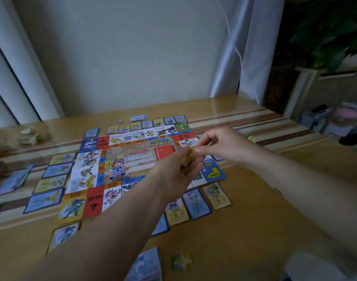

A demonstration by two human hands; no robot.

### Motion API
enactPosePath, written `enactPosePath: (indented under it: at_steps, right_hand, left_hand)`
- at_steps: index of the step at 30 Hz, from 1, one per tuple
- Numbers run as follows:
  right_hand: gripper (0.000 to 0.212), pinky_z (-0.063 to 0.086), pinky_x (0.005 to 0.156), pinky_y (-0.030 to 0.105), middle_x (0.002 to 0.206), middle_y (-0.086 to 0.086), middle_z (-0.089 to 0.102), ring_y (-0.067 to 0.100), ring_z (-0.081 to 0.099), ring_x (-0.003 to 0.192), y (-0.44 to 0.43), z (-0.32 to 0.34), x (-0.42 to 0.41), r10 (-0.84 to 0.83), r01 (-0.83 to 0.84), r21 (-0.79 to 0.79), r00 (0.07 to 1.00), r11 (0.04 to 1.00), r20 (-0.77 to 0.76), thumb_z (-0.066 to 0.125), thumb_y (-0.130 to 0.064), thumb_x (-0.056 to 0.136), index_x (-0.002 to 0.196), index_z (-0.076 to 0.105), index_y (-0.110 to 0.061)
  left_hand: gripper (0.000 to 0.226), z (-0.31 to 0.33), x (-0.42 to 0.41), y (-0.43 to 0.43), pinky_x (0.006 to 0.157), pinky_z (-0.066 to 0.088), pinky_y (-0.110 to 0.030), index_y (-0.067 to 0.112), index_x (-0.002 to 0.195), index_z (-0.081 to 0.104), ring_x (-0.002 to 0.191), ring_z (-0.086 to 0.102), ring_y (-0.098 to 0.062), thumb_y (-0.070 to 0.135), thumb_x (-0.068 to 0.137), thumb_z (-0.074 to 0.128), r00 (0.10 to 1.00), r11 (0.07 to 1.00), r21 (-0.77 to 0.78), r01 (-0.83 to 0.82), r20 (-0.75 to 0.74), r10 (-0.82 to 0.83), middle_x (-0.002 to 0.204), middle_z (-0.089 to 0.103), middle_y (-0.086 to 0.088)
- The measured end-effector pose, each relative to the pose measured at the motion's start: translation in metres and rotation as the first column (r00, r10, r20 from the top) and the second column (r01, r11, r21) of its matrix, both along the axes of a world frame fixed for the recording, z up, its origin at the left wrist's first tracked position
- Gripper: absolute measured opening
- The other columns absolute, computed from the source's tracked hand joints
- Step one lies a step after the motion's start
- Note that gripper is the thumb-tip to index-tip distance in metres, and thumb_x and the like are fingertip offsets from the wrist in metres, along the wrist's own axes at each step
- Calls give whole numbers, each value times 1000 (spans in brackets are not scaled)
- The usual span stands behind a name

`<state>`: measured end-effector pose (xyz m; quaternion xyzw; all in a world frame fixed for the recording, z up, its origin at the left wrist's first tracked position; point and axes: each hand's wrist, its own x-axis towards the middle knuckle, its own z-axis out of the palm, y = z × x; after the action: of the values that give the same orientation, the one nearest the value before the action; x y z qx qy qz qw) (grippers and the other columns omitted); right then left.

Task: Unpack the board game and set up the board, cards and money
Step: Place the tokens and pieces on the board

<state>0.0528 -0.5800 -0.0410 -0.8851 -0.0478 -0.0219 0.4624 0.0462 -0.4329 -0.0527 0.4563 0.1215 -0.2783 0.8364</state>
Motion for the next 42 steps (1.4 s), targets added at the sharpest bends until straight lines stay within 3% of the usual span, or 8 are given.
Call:
enactPosePath:
  at_steps: [4, 11, 15, 19, 22, 27, 32, 42]
  right_hand:
    - [13, 44, 55, 14, 66, -11, 63, 4, 57, 64, -47, 1, 46, -292, 289, 78, 956, 954, 27, 72, -16, 82, 72, 65, -22]
    - [24, 47, 82, 29, 86, 6, 69, 25, 64, 93, -133, -36, 127, -527, 511, -326, 849, 795, 45, 66, -6, 79, 61, 64, -22]
    - [33, 52, 84, 35, 87, 2, 71, 24, 65, 90, -148, -58, 141, -594, 549, -435, 804, 714, 38, 65, -10, 81, 51, 60, -24]
    - [4, 49, 93, 38, 104, 3, 70, 24, 62, 101, -148, -62, 146, -607, 578, -440, 789, 687, 89, 68, -20, 83, 84, 71, -23]
    - [16, 45, 90, 31, 108, 1, 67, 18, 60, 100, -122, -39, 148, -516, 537, -302, 843, 788, 153, 65, -23, 88, 101, 69, -16]
    - [23, 42, 64, 8, 88, -14, 63, -12, 55, 66, -11, 15, 130, 9, -10, -132, 1000, 991, -4, 62, -27, 90, 109, 67, -14]
    - [15, 43, 63, 5, 80, -7, 68, -9, 57, 62, 70, 17, 128, 272, -276, -76, 961, 958, -57, 73, -21, 82, 94, 71, -14]
    - [9, 40, 60, 12, 69, -11, 61, -4, 53, 58, 189, 3, 158, 364, -371, -86, 927, 925, -88, 68, -14, 86, 80, 67, -20]
  left_hand:
    - [23, 7, 34, -10, 68, 51, -39, -4, 106, 55, 89, 63, -28, 13, 102, 40, 998, 998, -50, 27, -47, -29, 103, 62, -20]
    - [38, -2, 84, -27, 84, 47, -36, -3, 136, 43, 113, 58, -27, -3, 101, 27, 997, 997, -2, 73, 15, -73, 132, 55, -17]
    - [35, -8, 101, -28, 72, 51, -34, -1, 133, 46, 95, 63, -21, 0, 102, 30, 996, 997, 12, 75, 41, -75, 118, 63, -13]
    - [28, -13, 112, -21, 62, 54, -27, 2, 124, 53, 80, 66, -15, 4, 101, 37, 995, 997, 20, 74, 59, -75, 94, 68, -8]
    - [22, -15, 116, -13, 62, 54, -26, 2, 116, 56, 80, 66, -13, 5, 99, 43, 995, 998, 37, 50, 82, -53, 96, 68, -8]
    - [13, -9, 119, 4, 55, 56, -18, 5, 91, 61, 60, 67, -6, 7, 96, 49, 994, 999, 46, -11, 107, 7, 68, 71, -3]
    - [15, -5, 112, 54, 51, 53, -16, 4, 83, 60, 45, 63, -5, 5, 94, 51, 982, 985, -6, -175, 68, 175, 53, 66, -5]
    - [19, -12, 101, 171, 61, 58, -22, 2, 85, 63, 63, 68, -12, 14, 96, 52, 933, 932, -100, -350, 58, 356, 66, 70, -8]
